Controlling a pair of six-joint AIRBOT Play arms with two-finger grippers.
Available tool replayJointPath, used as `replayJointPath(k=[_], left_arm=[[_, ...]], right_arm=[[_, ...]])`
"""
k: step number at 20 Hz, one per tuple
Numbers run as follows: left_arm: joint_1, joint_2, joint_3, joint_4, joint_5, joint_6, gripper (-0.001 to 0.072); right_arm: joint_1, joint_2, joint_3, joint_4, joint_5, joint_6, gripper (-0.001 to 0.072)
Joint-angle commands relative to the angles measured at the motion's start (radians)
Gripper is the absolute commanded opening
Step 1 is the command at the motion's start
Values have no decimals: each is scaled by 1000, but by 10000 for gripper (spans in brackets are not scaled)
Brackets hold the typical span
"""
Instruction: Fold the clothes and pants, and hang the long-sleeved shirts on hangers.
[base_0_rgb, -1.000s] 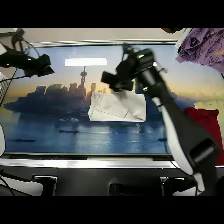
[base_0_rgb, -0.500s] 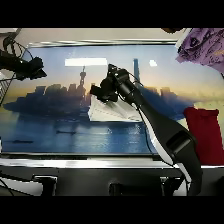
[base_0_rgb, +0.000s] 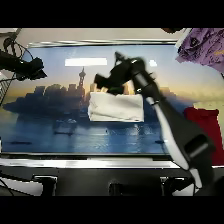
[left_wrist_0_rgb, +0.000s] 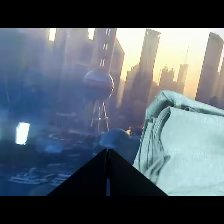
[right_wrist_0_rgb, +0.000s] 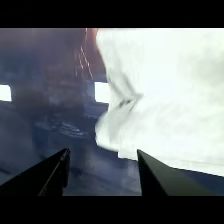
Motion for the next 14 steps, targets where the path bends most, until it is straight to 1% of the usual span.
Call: replayJointPath(k=[1, 3, 5, 6, 8, 10, 11, 14], left_arm=[[1, -1, 0, 0, 0, 0, 24], [1, -1, 0, 1, 0, 0, 24], [1, -1, 0, 0, 0, 0, 24], [1, -1, 0, 0, 0, 0, 24], [1, 0, 0, 0, -1, 0, 24], [1, 0, 0, 0, -1, 0, 24], [1, 0, 0, 0, -1, 0, 24], [1, 0, 0, 0, 0, 0, 24]], right_arm=[[-182, 132, 1, 34, -107, -117, 487], [-337, 180, 1, 42, -198, -224, 488], [-504, 182, -6, 79, -277, -352, 489], [-586, 172, -23, 127, -297, -413, 490], [-717, 140, -98, 276, -307, -522, 490], [-781, 103, -210, 387, -298, -608, 490], [-787, 84, -282, 418, -283, -658, 489], [-755, 24, -470, 449, -211, -783, 482]])
